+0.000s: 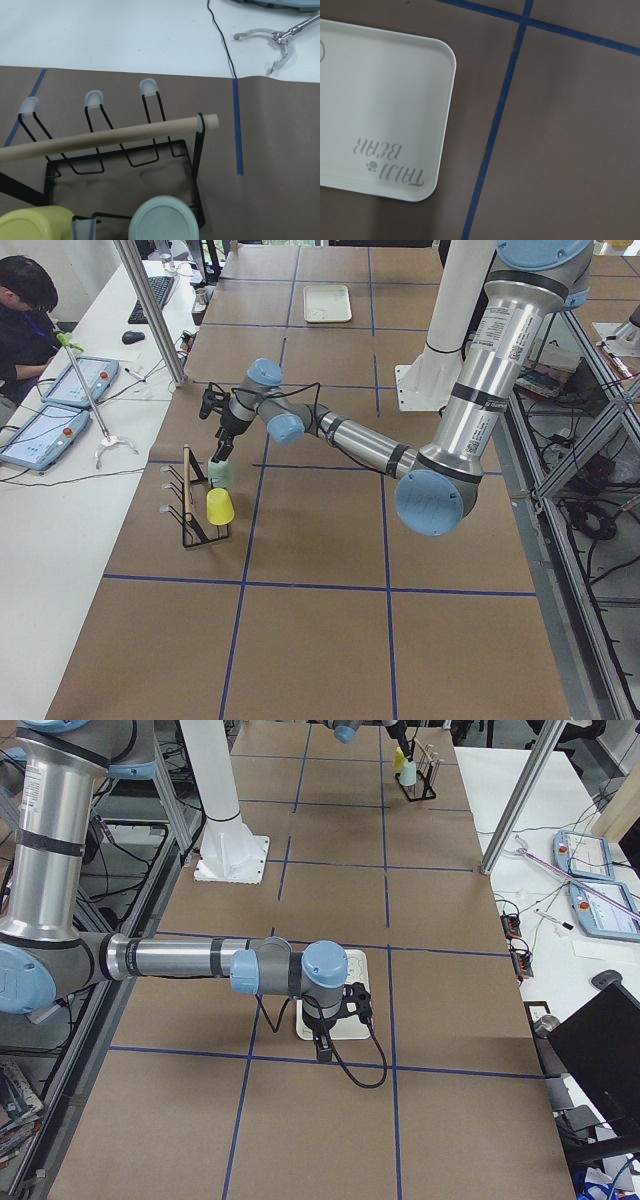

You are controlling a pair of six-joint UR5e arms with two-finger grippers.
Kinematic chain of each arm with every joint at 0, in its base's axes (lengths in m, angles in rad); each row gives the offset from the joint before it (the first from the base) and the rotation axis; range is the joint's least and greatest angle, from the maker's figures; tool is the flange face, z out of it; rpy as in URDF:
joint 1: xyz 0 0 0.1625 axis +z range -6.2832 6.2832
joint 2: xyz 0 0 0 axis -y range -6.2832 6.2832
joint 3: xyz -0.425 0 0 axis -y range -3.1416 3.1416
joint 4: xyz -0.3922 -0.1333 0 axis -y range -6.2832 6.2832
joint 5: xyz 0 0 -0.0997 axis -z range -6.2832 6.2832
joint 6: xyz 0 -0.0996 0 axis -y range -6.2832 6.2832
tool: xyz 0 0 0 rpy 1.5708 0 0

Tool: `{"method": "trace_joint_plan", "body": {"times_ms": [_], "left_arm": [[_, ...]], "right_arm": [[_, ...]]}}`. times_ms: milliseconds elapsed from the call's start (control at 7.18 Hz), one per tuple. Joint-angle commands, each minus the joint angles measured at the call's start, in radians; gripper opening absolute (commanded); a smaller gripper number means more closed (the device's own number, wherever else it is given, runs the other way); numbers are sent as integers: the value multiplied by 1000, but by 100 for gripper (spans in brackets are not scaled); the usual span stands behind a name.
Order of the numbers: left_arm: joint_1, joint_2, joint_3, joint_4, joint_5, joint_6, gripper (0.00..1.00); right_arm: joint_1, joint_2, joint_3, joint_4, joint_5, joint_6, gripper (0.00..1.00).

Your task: Left arm grabs green cup and hands to right arm on tray

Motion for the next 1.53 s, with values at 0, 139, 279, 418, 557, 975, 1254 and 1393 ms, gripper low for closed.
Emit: {"method": "trace_joint_plan", "body": {"times_ms": [0, 139, 279, 418, 557, 975, 1254, 1393], "left_arm": [[12, 0, 38, -67, 67, -4, 100], [36, 0, 78, -116, 124, -6, 100], [59, 0, 103, -159, 148, -7, 100], [61, 0, 121, -175, 149, -7, 100], [61, 0, 126, -184, 149, -18, 100], [87, 0, 155, -201, 149, -26, 100], [89, 0, 163, -201, 149, -26, 100], [89, 0, 184, -222, 149, -26, 100]], "right_arm": [[0, 0, 0, 0, 0, 1, 100], [0, 0, 0, 0, 0, 1, 100], [0, 0, 0, 0, 2, 1, 100], [0, 0, -1, 0, 0, 1, 100], [0, 0, -2, 0, 0, 1, 100], [0, 0, -2, 0, 0, 1, 100], [0, 0, -2, 0, 0, 1, 100], [-1, 0, -2, 0, 0, 1, 100]]}}
